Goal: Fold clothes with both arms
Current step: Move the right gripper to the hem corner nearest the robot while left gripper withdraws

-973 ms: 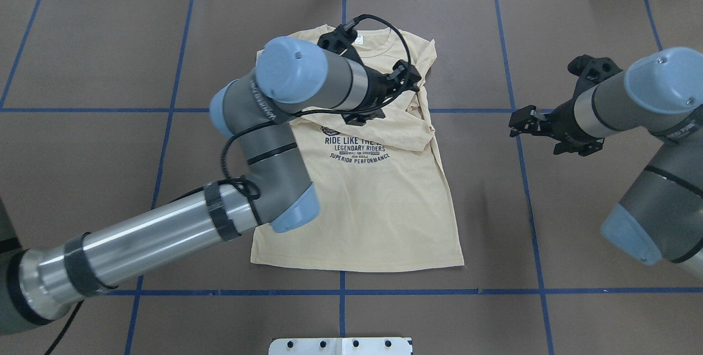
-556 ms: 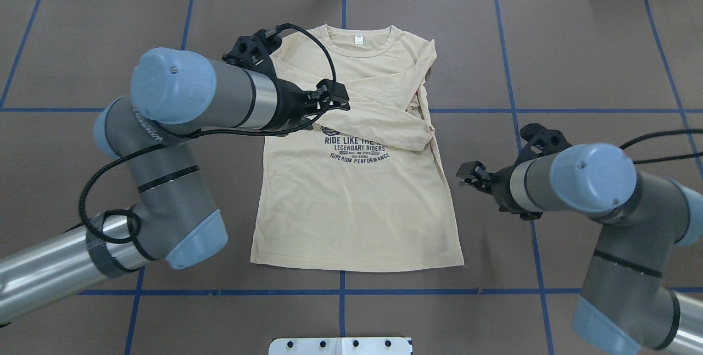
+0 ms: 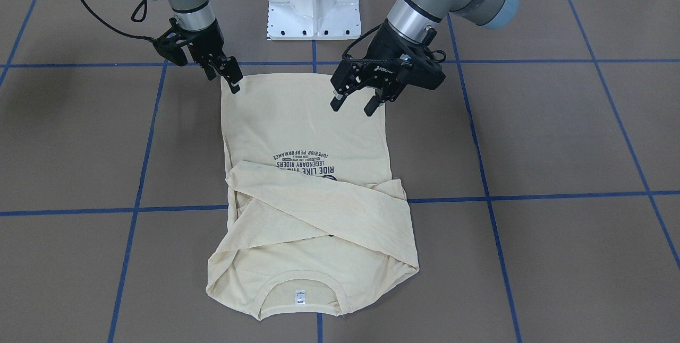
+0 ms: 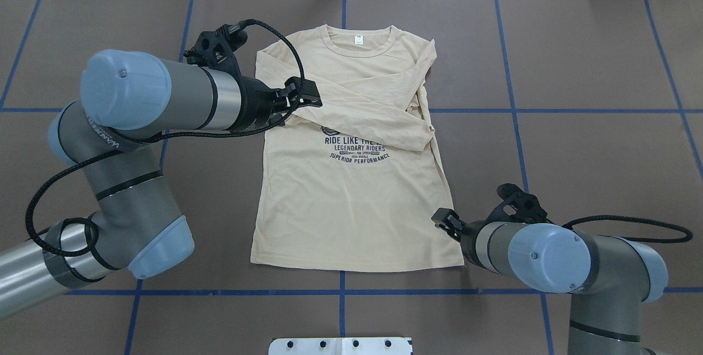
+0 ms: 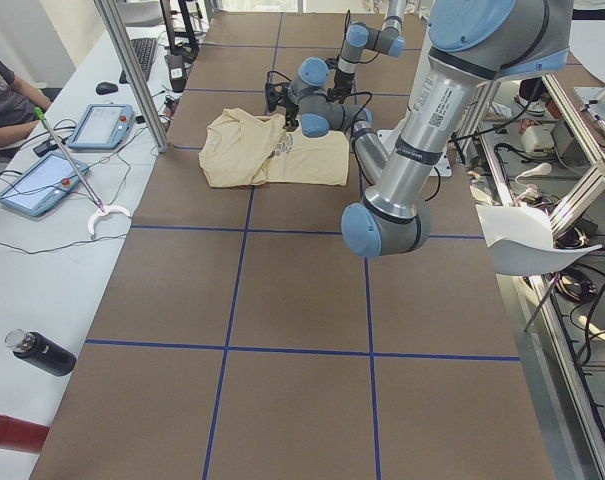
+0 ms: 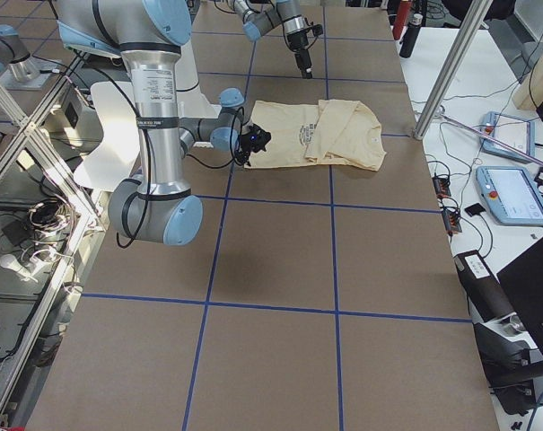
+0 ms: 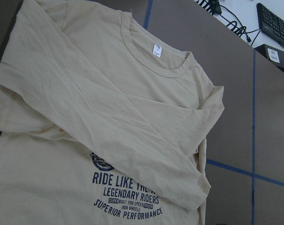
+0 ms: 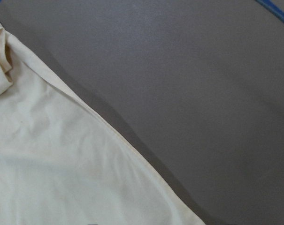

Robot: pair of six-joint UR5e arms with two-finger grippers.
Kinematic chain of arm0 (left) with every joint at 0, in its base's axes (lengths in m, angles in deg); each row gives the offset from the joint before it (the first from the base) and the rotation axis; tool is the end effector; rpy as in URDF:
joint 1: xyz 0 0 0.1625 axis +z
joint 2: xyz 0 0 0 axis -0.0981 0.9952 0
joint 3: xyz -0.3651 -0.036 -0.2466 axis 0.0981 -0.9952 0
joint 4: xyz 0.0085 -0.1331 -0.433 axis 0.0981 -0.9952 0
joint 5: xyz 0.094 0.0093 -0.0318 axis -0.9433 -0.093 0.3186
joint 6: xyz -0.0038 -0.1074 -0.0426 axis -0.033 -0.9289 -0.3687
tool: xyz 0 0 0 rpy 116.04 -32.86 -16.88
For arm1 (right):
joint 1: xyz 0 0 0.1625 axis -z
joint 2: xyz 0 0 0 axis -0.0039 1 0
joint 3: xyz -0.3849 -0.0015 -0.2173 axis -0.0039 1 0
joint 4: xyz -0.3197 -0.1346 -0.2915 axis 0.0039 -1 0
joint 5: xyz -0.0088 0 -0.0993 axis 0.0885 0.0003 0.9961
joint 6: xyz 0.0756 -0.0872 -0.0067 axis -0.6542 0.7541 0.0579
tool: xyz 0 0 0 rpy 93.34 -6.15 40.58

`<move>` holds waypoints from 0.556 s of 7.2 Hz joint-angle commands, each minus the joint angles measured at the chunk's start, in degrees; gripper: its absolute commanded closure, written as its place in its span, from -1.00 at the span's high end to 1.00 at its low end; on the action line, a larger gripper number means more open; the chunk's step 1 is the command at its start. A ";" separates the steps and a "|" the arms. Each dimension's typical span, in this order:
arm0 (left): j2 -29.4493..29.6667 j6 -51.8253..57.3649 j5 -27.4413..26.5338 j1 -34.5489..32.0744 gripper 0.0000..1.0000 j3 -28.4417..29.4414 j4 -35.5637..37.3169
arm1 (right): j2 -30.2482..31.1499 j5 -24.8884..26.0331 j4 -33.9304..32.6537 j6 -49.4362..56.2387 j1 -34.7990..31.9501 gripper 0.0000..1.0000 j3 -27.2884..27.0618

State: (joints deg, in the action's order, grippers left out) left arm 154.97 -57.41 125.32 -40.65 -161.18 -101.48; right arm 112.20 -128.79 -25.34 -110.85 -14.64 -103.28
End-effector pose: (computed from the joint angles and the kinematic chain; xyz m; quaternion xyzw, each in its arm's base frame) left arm 0.4768 -0.4664 0.1558 0.0946 0.6121 -0.1827 0.7636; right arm -0.5155 -0.2790 0.3588 -0.0435 -0.4259 0.3581 0.8298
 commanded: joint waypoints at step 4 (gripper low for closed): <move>-0.04 -0.02 -1.35 0.22 0.74 -1.01 1.50 | 0.49 -0.54 -0.66 -0.26 2.65 0.76 1.00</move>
State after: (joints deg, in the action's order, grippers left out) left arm 154.93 -57.43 124.63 -40.49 -162.11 -100.00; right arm 112.61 -129.25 -25.81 -111.11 -12.56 -102.55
